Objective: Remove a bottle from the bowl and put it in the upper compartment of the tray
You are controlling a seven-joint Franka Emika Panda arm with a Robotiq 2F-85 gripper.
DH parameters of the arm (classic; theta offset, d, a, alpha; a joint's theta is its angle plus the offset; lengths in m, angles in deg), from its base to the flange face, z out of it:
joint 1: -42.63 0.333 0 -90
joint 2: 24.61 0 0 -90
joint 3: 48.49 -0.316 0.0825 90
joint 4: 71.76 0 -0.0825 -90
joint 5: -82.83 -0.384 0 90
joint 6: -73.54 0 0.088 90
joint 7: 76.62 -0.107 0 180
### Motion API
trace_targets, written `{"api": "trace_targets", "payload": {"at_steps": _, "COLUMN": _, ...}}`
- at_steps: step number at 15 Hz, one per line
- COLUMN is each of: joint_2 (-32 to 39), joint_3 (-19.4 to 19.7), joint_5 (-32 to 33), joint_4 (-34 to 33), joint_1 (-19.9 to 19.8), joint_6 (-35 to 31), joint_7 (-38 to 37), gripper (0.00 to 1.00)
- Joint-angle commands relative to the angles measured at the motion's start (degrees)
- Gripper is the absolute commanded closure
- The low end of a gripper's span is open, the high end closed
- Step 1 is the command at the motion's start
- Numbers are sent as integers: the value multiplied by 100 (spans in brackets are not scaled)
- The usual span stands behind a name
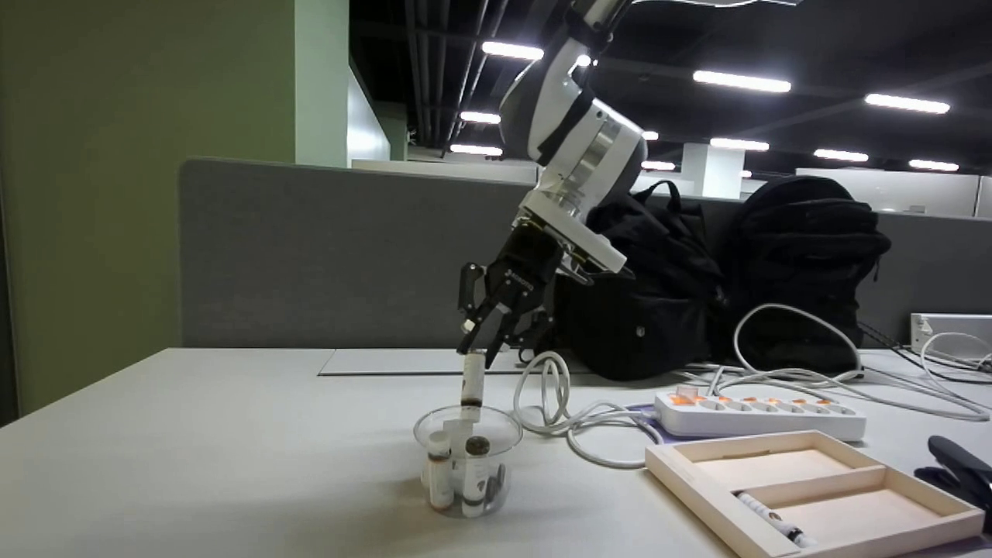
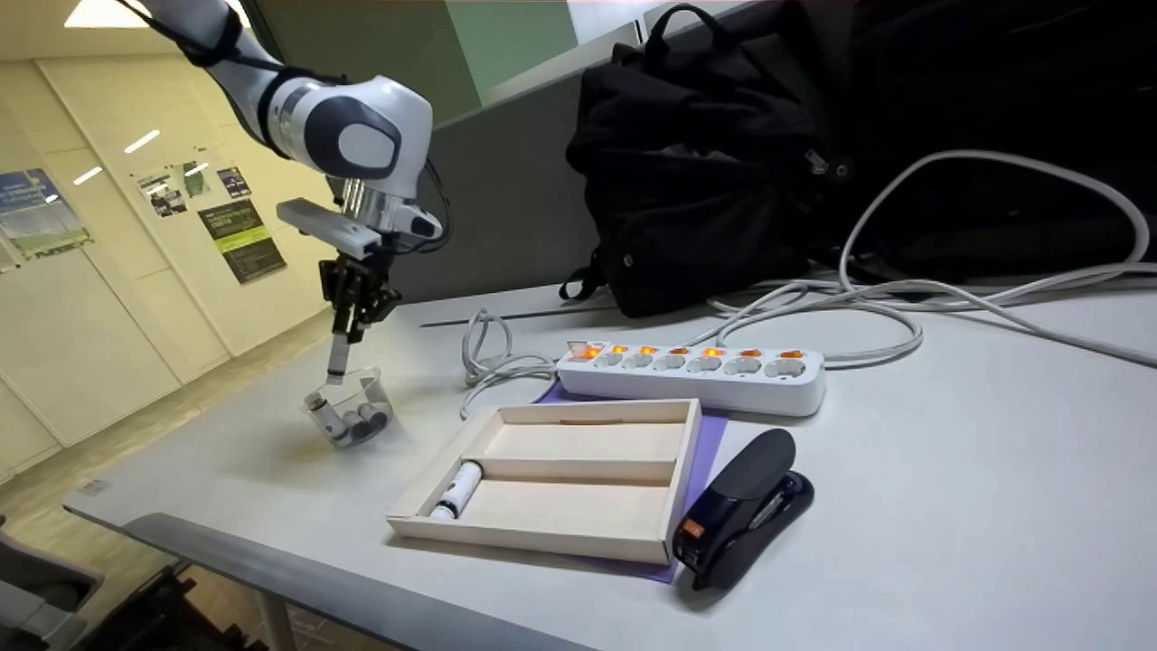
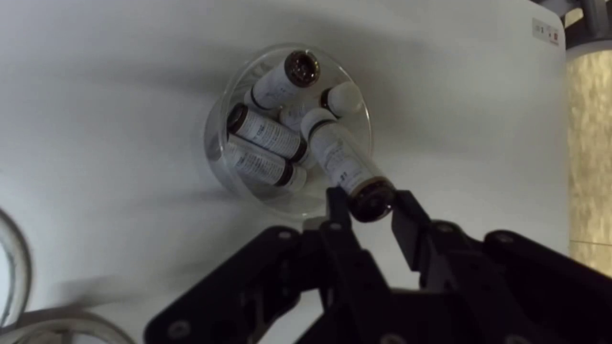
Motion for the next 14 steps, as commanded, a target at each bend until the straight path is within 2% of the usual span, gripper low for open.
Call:
{"api": "trace_targets", "payload": {"at_steps": 1, "joint_2": -589, "joint_3": 55, "joint_5": -590, "joint_4": 485, "joint_1": -395, "joint_6": -374, "joint_7": 530, "gripper": 93}}
{"api": "trace_targets", "payload": {"at_steps": 3, "joint_2": -694, "joint_3": 126, "joint_5": -906, "joint_4": 455, "joint_1": -579, "joint_6": -427, "joint_7": 895, "gripper": 93}}
{"api": "trace_targets", "payload": {"at_steps": 6, "joint_2": -761, "joint_3": 446, "joint_5": -881, "joint_4": 388, "joint_1": -618, "joint_6": -580, "joint_7": 785, "gripper": 93}}
{"api": "trace_targets", "payload": {"at_steps": 10, "joint_2": -554, "joint_3": 829, "joint_5": -490, "joint_4": 220, "joint_1": -571, "joint_6": -900, "joint_7": 456, "gripper": 93}}
{"api": "trace_targets", "payload": {"at_steps": 14, "joint_2": -231, "joint_3": 1116, "joint_5": 571, "joint_4": 41, "joint_1": -419, "joint_6": -735, "joint_7": -413, "gripper": 93}}
